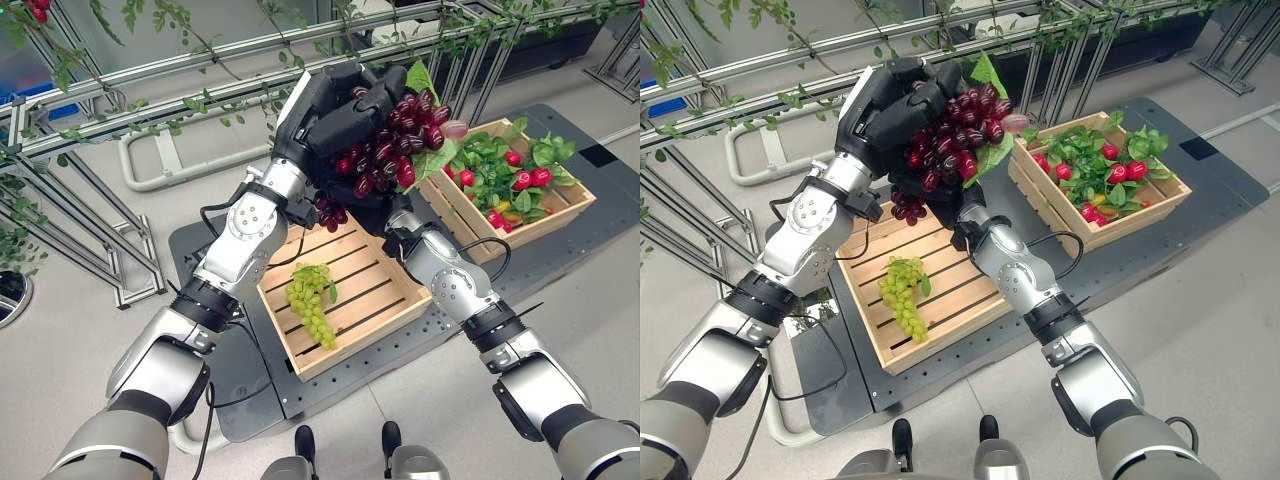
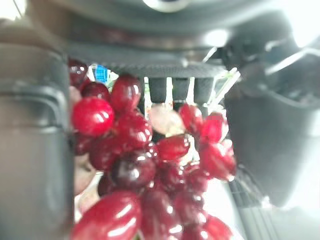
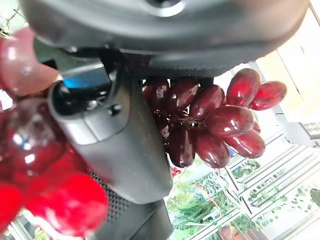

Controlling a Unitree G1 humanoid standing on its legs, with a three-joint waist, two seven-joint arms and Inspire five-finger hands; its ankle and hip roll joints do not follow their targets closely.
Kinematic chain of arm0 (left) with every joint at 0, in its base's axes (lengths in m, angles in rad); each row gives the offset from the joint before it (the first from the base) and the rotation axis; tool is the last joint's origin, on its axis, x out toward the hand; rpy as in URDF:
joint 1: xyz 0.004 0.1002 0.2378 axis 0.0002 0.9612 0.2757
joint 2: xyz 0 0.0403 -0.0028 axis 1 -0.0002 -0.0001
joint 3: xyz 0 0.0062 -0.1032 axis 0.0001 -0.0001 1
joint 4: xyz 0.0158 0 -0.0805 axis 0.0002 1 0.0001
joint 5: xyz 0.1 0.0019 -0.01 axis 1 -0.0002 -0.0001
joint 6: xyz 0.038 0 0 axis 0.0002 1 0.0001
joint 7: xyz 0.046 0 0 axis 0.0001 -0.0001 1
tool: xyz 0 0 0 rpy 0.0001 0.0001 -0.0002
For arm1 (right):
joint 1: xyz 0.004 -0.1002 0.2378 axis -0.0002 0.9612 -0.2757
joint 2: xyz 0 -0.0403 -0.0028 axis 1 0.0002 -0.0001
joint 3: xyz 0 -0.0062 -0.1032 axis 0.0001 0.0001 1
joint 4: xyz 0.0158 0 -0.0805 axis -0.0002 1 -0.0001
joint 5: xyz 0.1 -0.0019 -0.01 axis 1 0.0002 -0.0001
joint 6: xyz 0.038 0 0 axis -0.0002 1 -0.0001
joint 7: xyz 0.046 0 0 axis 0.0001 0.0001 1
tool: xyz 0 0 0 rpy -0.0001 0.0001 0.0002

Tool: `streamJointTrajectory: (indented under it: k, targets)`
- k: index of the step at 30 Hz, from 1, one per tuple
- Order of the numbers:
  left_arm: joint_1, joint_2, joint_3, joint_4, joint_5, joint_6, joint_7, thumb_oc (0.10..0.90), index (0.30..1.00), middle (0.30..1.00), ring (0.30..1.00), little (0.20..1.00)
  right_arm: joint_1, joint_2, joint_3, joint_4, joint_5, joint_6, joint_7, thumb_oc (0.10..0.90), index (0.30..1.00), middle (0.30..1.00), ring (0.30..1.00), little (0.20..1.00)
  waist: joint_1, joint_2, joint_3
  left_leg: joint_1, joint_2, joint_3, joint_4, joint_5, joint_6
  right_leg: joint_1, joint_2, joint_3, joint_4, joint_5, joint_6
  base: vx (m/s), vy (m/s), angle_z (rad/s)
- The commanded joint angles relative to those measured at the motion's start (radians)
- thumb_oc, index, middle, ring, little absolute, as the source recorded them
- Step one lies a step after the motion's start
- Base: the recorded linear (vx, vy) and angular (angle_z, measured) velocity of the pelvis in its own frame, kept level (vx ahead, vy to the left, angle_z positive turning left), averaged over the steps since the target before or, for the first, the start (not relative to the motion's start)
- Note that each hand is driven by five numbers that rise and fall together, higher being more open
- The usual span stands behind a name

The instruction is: Pick up the fruits from the basket on one side to the basket on the other side

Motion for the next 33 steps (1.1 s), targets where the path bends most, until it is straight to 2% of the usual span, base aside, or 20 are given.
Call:
streamJointTrajectory:
  k: [1, 7, 13, 17, 21, 24, 28, 30, 32, 33]
  targets:
    - [-0.035, -0.031, 0.087, 0.125, 0.001, -0.117, 0.075, 0.800, 0.900, 0.900, 0.900, 0.900, 0.029, 0.023, -0.136, -0.087, -0.040, -0.253, -0.004, 0.400, 0.300, 0.300, 0.300, 0.300, 0.019, 0.018, -0.267, 0.029, 0.075, -0.023, 0.001, -0.098, -0.074, -0.010, -0.068, -0.015, 0.001, 0.019, 0.019, -0.01, -0.004, -0.07]
    - [0.009, -0.037, 0.115, 0.110, 0.062, -0.139, 0.082, 0.800, 0.900, 0.900, 0.900, 0.900, 0.076, 0.021, -0.162, -0.156, -0.092, -0.272, -0.004, 0.400, 0.300, 0.300, 0.300, 0.300, 0.004, 0.018, -0.259, 0.031, 0.077, -0.014, 0.001, -0.100, -0.072, -0.018, -0.065, -0.001, 0.001, 0.024, 0.018, -0.01, 0.002, -0.05]
    - [0.046, -0.025, 0.133, 0.099, 0.103, -0.135, 0.063, 0.800, 0.900, 0.900, 0.900, 0.900, 0.125, 0.007, -0.200, -0.196, -0.104, -0.263, -0.006, 0.400, 0.300, 0.300, 0.300, 0.300, -0.008, 0.018, -0.257, 0.040, 0.079, -0.002, 0.001, -0.105, -0.071, -0.016, -0.063, 0.010, 0.001, 0.024, 0.019, 0.00, 0.001, -0.04]
    - [0.079, -0.008, 0.143, 0.086, 0.148, -0.155, 0.065, 0.800, 0.900, 0.900, 0.900, 0.900, 0.169, -0.011, -0.239, -0.209, -0.114, -0.266, -0.005, 0.400, 0.300, 0.300, 0.300, 0.300, -0.015, 0.016, -0.255, 0.044, 0.081, 0.005, 0.001, -0.106, -0.071, -0.018, -0.062, 0.017, 0.001, 0.027, 0.021, 0.00, -0.004, -0.05]
    - [0.119, 0.011, 0.163, 0.046, 0.131, -0.166, 0.054, 0.800, 0.900, 0.900, 0.900, 0.900, 0.226, -0.036, -0.276, -0.227, -0.132, -0.273, 0.006, 0.400, 0.300, 0.300, 0.300, 0.300, -0.019, 0.013, -0.256, 0.041, 0.083, 0.008, 0.001, -0.104, -0.072, -0.024, -0.061, 0.020, 0.001, 0.032, 0.023, -0.01, -0.014, -0.01]
    - [0.208, -0.010, 0.199, -0.064, 0.090, -0.115, 0.045, 0.800, 0.900, 0.900, 0.900, 0.900, 0.303, -0.046, -0.320, -0.263, -0.153, -0.290, 0.020, 0.400, 0.300, 0.300, 0.300, 0.300, -0.019, 0.005, -0.253, 0.028, 0.086, 0.006, 0.001, -0.090, -0.070, -0.036, -0.053, 0.027, 0.001, 0.043, 0.018, -0.04, -0.070, -0.01]
    - [0.318, -0.057, 0.195, -0.181, 0.098, -0.090, 0.040, 0.800, 0.900, 0.900, 0.900, 0.900, 0.361, -0.045, -0.332, -0.319, -0.191, -0.296, 0.005, 0.400, 0.300, 0.300, 0.300, 0.300, -0.022, -0.006, -0.245, 0.028, 0.090, 0.004, 0.007, -0.088, -0.065, -0.043, -0.036, 0.042, 0.014, 0.036, 0.005, -0.07, -0.024, -0.05]
    - [0.375, -0.080, 0.190, -0.226, 0.118, -0.096, 0.059, 0.800, 0.900, 0.900, 0.900, 0.900, 0.376, -0.062, -0.337, -0.342, -0.189, -0.286, 0.018, 0.400, 0.300, 0.300, 0.300, 0.300, -0.017, -0.019, -0.233, 0.018, 0.067, -0.029, 0.064, -0.113, -0.058, -0.045, -0.031, 0.067, 0.018, 0.043, -0.001, -0.10, 0.039, -0.18]
    - [0.442, -0.082, 0.217, -0.274, 0.157, -0.106, 0.129, 0.800, 0.900, 0.900, 0.900, 0.900, 0.341, -0.088, -0.320, -0.343, -0.134, -0.260, 0.063, 0.400, 0.300, 0.300, 0.300, 0.300, 0.014, -0.052, -0.199, -0.032, -0.035, -0.173, 0.271, -0.245, -0.029, -0.064, -0.042, 0.147, 0.046, 0.050, -0.009, -0.19, 0.139, -0.49]
    - [0.458, -0.080, 0.237, -0.278, 0.165, -0.117, 0.163, 0.800, 0.900, 0.900, 0.900, 0.900, 0.312, -0.089, -0.296, -0.334, -0.106, -0.252, 0.094, 0.400, 0.300, 0.300, 0.300, 0.300, 0.039, -0.055, -0.182, -0.068, -0.116, -0.281, 0.342, -0.298, 0.004, -0.094, -0.030, 0.203, 0.070, 0.057, -0.010, -0.21, 0.180, -1.01]
